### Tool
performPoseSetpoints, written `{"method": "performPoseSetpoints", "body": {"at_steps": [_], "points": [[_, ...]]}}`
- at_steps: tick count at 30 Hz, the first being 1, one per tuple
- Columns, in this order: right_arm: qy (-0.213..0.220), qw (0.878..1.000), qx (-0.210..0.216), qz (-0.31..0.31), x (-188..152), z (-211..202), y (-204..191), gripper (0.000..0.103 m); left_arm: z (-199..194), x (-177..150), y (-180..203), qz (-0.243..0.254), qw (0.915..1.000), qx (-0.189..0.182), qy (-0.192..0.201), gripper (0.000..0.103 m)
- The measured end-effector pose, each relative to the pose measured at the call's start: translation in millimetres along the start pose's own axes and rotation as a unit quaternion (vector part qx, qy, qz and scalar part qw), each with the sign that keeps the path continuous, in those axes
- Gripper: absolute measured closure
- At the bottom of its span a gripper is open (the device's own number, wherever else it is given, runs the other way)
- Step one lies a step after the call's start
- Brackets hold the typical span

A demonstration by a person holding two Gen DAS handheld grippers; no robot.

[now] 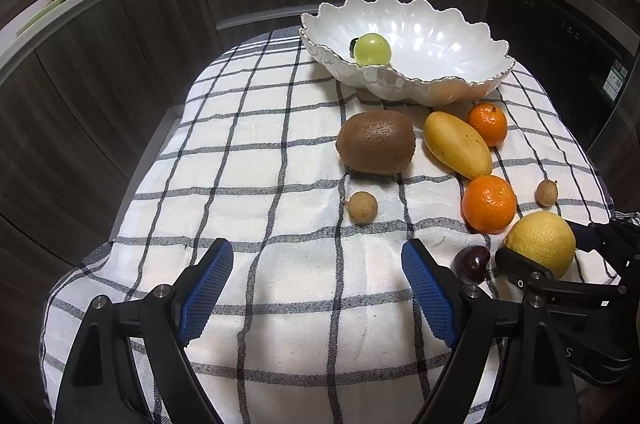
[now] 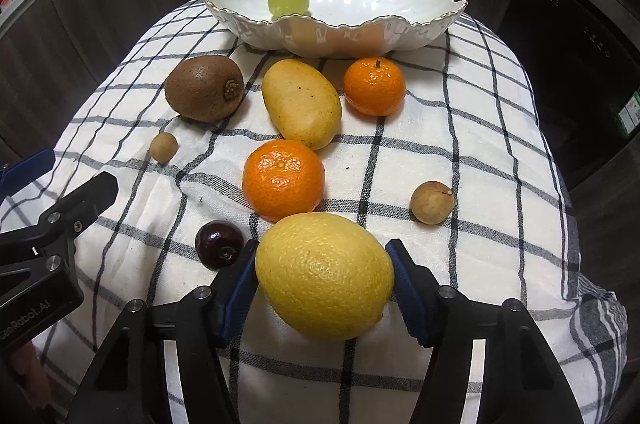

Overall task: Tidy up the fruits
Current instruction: 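Grasp the large yellow lemon with the right tool, then grasp a second dark plum with left tool while right tool holds the lemon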

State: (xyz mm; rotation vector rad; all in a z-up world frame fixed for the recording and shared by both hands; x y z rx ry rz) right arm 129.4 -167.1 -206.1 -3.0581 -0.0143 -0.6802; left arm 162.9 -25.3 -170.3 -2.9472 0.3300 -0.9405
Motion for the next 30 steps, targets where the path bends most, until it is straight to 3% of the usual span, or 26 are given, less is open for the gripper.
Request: {"method": "performPoseSetpoints", "body": {"at_steps": [15,20,30], "points": [[0.034,0.999,-0.027,0.027,-1,-37,36,0.041,-7,-3,50,0.045,0.9979,-0.046,0.007,0.018],[0.036,0.997,-0.03,0.062,-6,-38,57,0.041,0,-7,70,0.058,0.9959,-0.069,-0.005,0.022],[0.034,0.995,-0.018,0.088,-11,-36,68,0.041,16,-13,89,0.072,0.9937,-0.083,-0.02,0.045]]}}
Point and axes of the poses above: each gripper's, at about its wrist camera, not at the fingertips, and z roughly the way its jaws point, y to its right, x to its top, the point moved 6 cm from there along z, roughly the way its jaws point, and after that the axes turned 1 degree about -y, right-handed, at the moved point
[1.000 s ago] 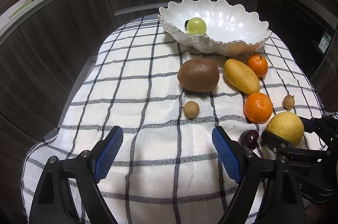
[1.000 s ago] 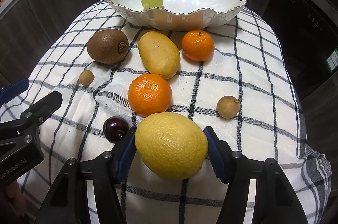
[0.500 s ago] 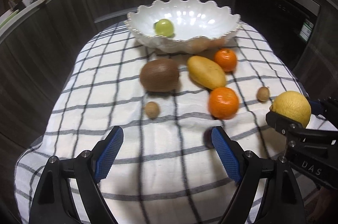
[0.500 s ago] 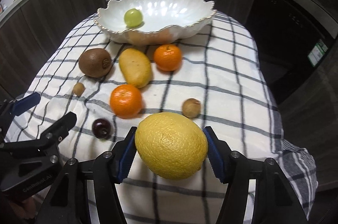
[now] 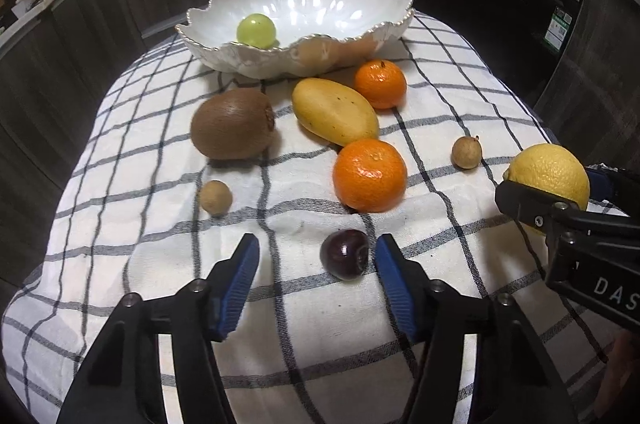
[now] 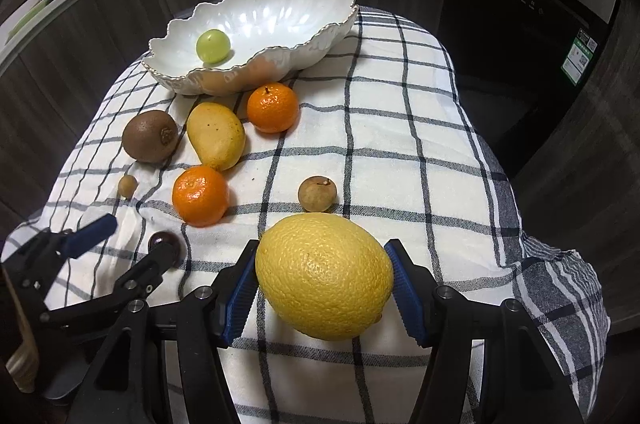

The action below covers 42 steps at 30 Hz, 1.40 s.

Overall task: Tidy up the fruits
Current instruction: 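Grasp a second dark plum with left tool while right tool holds the lemon, then lift and carry the plum with left tool while right tool carries the lemon toward the bowl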

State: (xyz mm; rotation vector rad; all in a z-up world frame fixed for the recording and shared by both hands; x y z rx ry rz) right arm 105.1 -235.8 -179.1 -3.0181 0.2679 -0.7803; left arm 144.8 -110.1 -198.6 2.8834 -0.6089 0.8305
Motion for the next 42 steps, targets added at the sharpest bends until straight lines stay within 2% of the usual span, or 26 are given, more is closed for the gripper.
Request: {"method": "performPoseSetpoints", "body": {"at_steps": [2,6,11,23,31,42], "points": [[-0.001,1.0,0.001,0.003,0,1,2,0.041,2,0,3,0.002,1.0,-0.003,0.0,0.048],[-0.002,1.0,0.0,0.007,0,2,4,0.041,8,-2,6,-0.001,0.9998,-0.015,-0.01,0.066],[-0.002,1.0,-0.001,0.006,0,2,4,0.041,11,-3,10,0.004,0.9998,-0.014,-0.011,0.075],[0.003,1.0,-0.003,0.008,0,-1,6,0.041,-1,1,7,0.01,0.9999,-0.001,0.004,0.076],[0.01,1.0,-0.006,-0.001,4,-10,1,0.041,-14,7,-5,-0.003,0.9999,0.004,0.013,0.076],[0.029,0.999,-0.004,-0.027,26,-28,-14,0.041,-35,21,-21,-0.015,0.9992,0.009,0.036,0.076]]}}
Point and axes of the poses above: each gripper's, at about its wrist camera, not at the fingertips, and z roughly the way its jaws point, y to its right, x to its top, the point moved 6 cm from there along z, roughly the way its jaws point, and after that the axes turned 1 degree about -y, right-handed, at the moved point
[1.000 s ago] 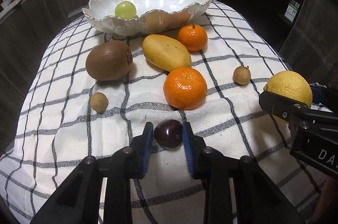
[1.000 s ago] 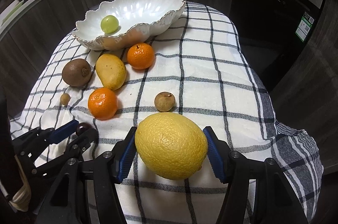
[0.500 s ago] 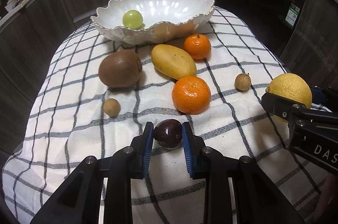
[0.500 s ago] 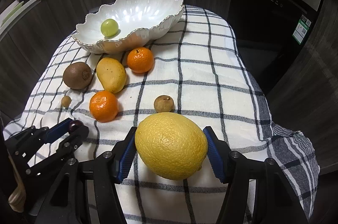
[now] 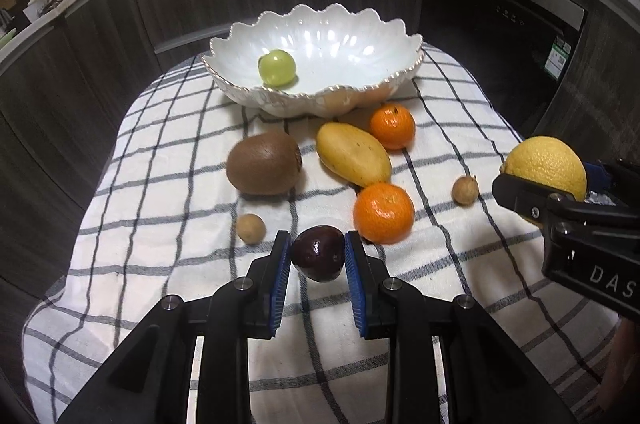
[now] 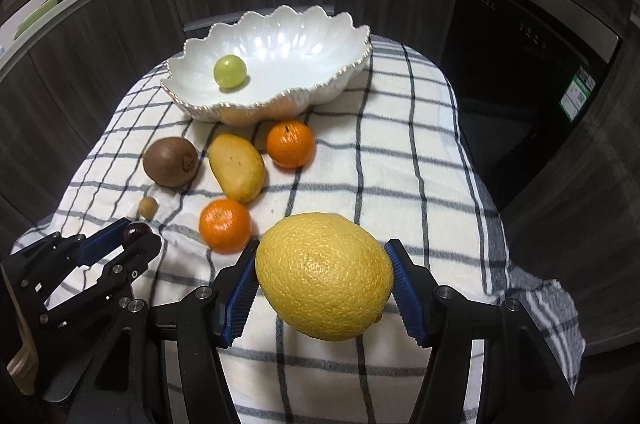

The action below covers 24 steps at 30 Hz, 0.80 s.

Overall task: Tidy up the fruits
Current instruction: 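Lift and carry the plum with left tool while right tool carries the lemon toward the bowl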

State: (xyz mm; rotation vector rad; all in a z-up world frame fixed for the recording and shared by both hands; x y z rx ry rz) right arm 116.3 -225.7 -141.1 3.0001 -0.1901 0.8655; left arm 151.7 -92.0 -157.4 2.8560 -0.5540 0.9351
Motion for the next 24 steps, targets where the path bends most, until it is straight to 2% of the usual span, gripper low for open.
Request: {"method": "performPoseSetpoints", "body": {"at_steps": [9,24], "points": [[0.025,0.999,0.008,-0.025,36,-10,-18,0.041,-9,26,-21,-0.018,0.9995,0.012,0.021,0.076],[0.065,0.997,0.017,-0.032,103,-4,-30,0.041,-3,109,-49,-0.024,0.9966,0.031,0.073,0.075]]}}
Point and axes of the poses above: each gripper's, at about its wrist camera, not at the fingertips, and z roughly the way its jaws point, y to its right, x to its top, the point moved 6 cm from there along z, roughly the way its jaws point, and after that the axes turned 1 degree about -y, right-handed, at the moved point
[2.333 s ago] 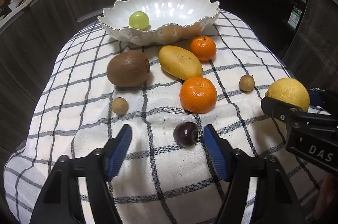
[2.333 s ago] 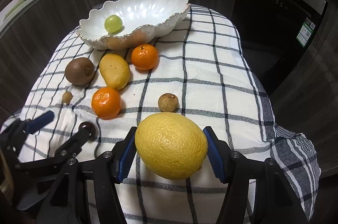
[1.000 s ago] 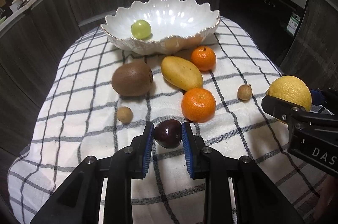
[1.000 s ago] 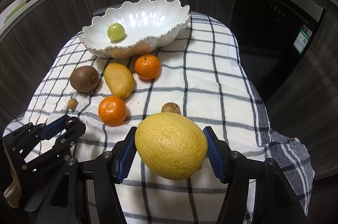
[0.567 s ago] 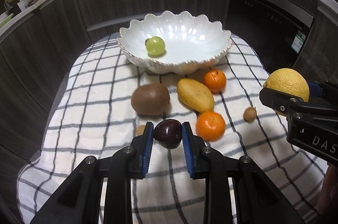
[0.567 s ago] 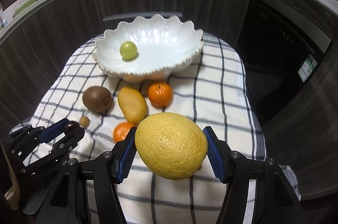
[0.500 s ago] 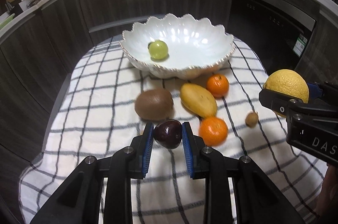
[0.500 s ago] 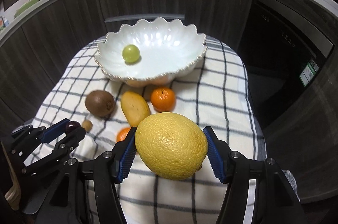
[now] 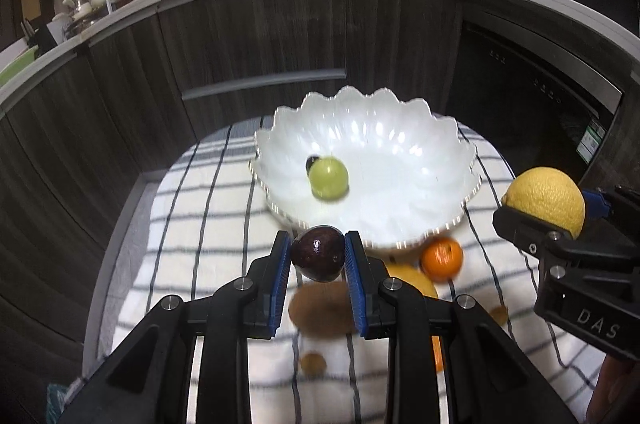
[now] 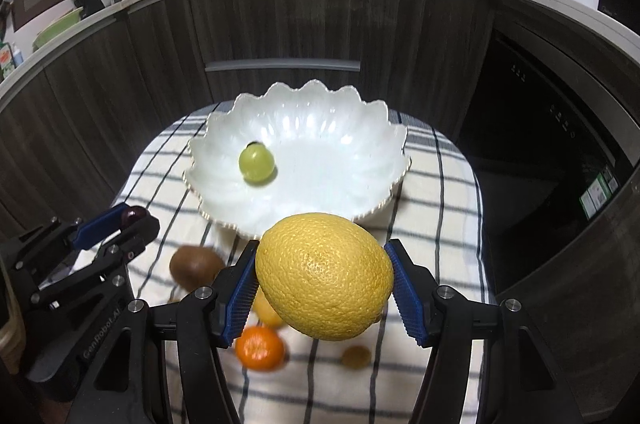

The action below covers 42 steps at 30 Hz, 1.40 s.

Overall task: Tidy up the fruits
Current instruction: 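Lift and carry the plum with left tool while right tool carries the lemon toward the bowl, then open left tool to drop the plum in the bowl while right tool releases the lemon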

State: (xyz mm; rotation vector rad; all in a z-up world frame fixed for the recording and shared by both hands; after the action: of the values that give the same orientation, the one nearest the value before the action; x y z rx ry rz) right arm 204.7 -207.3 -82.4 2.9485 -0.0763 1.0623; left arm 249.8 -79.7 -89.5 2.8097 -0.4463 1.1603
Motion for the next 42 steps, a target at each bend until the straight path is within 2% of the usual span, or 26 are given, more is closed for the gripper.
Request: {"method": "performPoseSetpoints", "body": {"at_steps": [11,16,25,34,35,38,42], "points": [[0.006,1.0,-0.016,-0.001,39,40,13,0.041,50,40,-1,-0.002,0.9998,-0.021,-0.005,0.075],[-0.003,1.0,-0.017,-0.001,49,60,16,0.041,73,50,-3,0.002,0.9997,-0.018,-0.015,0.075],[-0.02,1.0,-0.015,0.001,57,91,15,0.041,108,49,-6,-0.005,0.9988,-0.018,-0.046,0.075],[-0.033,0.999,-0.012,0.002,58,106,15,0.041,120,47,-9,-0.005,0.9983,-0.015,-0.057,0.075],[-0.034,0.999,-0.012,0.001,58,107,15,0.041,120,47,-9,-0.005,0.9982,-0.015,-0.058,0.074],[-0.038,0.999,-0.012,0.0,57,109,14,0.041,119,47,-11,-0.004,0.9984,-0.004,-0.057,0.06],[-0.04,0.999,-0.027,-0.006,56,112,15,0.04,119,46,-15,0.003,0.9982,0.012,-0.058,0.056]]}}
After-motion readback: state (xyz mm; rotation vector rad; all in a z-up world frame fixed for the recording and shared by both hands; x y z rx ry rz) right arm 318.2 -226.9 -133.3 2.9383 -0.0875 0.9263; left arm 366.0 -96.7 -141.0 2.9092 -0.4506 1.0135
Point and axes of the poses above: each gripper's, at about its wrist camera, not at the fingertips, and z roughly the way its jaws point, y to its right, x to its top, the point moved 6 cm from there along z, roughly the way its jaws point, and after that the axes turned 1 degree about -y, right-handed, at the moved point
